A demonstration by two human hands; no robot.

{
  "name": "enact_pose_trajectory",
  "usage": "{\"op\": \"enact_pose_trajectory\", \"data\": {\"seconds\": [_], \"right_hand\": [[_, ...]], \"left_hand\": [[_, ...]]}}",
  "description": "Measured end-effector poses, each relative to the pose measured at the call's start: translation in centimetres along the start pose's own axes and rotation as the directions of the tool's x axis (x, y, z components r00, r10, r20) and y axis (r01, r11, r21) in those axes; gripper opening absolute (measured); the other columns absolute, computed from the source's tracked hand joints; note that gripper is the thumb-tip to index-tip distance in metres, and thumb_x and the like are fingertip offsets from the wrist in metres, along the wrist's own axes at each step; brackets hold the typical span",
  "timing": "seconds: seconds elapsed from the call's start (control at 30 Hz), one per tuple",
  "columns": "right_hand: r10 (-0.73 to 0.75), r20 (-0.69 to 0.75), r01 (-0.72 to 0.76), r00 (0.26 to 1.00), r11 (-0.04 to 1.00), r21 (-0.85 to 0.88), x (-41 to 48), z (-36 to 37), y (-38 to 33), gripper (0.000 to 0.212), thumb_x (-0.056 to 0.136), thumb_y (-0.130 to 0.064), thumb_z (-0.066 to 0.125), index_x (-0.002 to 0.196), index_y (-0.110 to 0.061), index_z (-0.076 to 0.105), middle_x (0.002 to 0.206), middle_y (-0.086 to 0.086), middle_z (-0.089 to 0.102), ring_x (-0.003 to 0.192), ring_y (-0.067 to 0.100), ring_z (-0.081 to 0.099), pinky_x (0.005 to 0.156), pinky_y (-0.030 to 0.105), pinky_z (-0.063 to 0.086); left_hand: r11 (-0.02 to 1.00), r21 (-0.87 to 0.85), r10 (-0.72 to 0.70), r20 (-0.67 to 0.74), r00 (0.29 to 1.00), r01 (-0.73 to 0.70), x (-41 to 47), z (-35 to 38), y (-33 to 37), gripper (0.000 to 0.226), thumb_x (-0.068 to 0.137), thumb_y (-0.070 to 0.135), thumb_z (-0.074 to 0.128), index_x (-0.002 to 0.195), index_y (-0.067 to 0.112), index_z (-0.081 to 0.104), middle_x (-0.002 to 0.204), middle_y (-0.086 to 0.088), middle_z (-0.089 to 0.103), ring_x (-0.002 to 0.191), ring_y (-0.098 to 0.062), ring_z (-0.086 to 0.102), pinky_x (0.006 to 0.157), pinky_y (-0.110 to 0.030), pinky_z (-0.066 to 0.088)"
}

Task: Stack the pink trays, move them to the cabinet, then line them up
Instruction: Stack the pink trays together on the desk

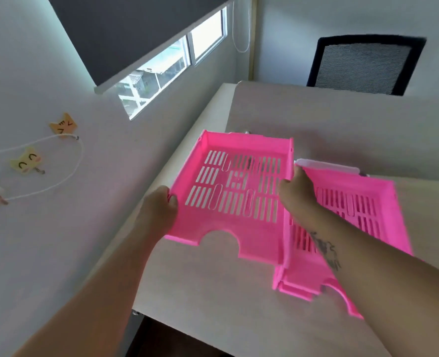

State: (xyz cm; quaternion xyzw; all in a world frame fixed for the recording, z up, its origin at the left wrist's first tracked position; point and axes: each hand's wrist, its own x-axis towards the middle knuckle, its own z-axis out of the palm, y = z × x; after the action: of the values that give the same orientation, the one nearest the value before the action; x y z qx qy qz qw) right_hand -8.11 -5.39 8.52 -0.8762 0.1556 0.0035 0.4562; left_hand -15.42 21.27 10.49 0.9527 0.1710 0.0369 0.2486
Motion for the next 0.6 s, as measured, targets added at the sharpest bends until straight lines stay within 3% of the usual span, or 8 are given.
{"op": "enact_pose_trajectory", "data": {"seconds": [0.1,0.17,0.23,0.27,0.37,0.4,0.5,0.6], "right_hand": [[0.016,-0.042,-0.015,0.999,0.999,0.033,0.8,-5.2,2.2,0.062,0.095,-0.002,0.039,0.155,-0.009,0.026,0.141,0.020,0.053,0.058,0.012,0.050,0.046,0.027,0.042],[0.030,-0.080,-0.025,0.996,0.998,0.057,0.7,-8.8,3.9,0.054,0.095,0.002,0.038,0.149,-0.004,0.035,0.113,0.014,0.064,0.054,0.011,0.047,0.039,0.022,0.036],[0.046,-0.132,-0.035,0.990,0.996,0.087,0.4,-12.1,5.9,0.048,0.094,0.005,0.038,0.142,-0.002,0.043,0.083,0.001,0.058,0.053,0.010,0.044,0.036,0.022,0.035],[0.057,-0.157,-0.043,0.986,0.995,0.091,0.5,-13.5,7.0,0.049,0.093,0.004,0.039,0.141,-0.002,0.043,0.086,0.002,0.059,0.055,0.011,0.046,0.039,0.025,0.036],[0.091,-0.181,-0.076,0.979,0.993,0.086,0.9,-16.6,10.4,0.057,0.093,0.000,0.038,0.149,-0.007,0.038,0.131,0.015,0.060,0.072,0.019,0.059,0.053,0.024,0.041],[0.093,-0.178,-0.079,0.980,0.993,0.084,1.1,-17.3,11.5,0.057,0.093,0.000,0.037,0.149,-0.008,0.037,0.137,0.017,0.057,0.074,0.017,0.061,0.055,0.025,0.043],[0.097,-0.171,-0.083,0.981,0.992,0.090,1.0,-18.9,14.1,0.055,0.095,0.000,0.035,0.149,-0.010,0.039,0.135,0.018,0.059,0.064,0.007,0.055,0.051,0.025,0.044],[0.107,-0.138,-0.089,0.985,0.987,0.130,0.6,-19.4,15.5,0.052,0.097,-0.001,0.035,0.147,-0.013,0.042,0.126,0.015,0.064,0.064,0.010,0.056,0.055,0.029,0.049]], "left_hand": [[0.998,-0.025,0.064,0.004,0.998,-0.064,-1.2,1.9,4.8,0.025,0.099,0.012,0.040,0.076,0.007,0.045,0.062,0.002,0.043,0.054,-0.016,0.044,0.045,-0.025,0.027],[0.993,-0.056,0.103,0.032,0.994,-0.101,-2.3,3.4,7.9,0.025,0.101,0.014,0.037,0.079,0.007,0.046,0.065,0.000,0.046,0.055,-0.013,0.045,0.045,-0.025,0.029],[0.988,-0.084,0.136,0.064,0.989,-0.130,-3.5,5.2,10.7,0.025,0.102,0.016,0.034,0.082,0.007,0.047,0.069,-0.002,0.049,0.057,-0.013,0.048,0.047,-0.026,0.034],[0.986,-0.094,0.144,0.076,0.987,-0.137,-4.1,6.1,12.0,0.025,0.102,0.016,0.034,0.084,0.007,0.048,0.070,-0.002,0.050,0.058,-0.013,0.049,0.048,-0.027,0.035],[0.984,-0.124,0.140,0.105,0.984,-0.127,-6.2,9.1,14.7,0.024,0.101,0.017,0.035,0.087,0.004,0.050,0.076,-0.007,0.054,0.062,-0.023,0.053,0.054,-0.031,0.040],[0.984,-0.135,0.135,0.109,0.985,-0.119,-7.0,9.9,15.4,0.023,0.101,0.016,0.035,0.087,0.004,0.050,0.077,-0.008,0.055,0.065,-0.027,0.054,0.056,-0.033,0.041],[0.984,-0.156,0.099,0.112,0.989,-0.080,-9.5,12.3,16.7,0.021,0.100,0.015,0.035,0.086,0.006,0.047,0.076,-0.008,0.054,0.068,-0.032,0.055,0.058,-0.036,0.043],[0.988,-0.149,0.055,0.122,0.991,-0.036,-11.3,13.7,16.9,0.023,0.102,0.017,0.032,0.086,0.008,0.046,0.071,-0.003,0.051,0.061,-0.024,0.052,0.053,-0.033,0.038]]}}
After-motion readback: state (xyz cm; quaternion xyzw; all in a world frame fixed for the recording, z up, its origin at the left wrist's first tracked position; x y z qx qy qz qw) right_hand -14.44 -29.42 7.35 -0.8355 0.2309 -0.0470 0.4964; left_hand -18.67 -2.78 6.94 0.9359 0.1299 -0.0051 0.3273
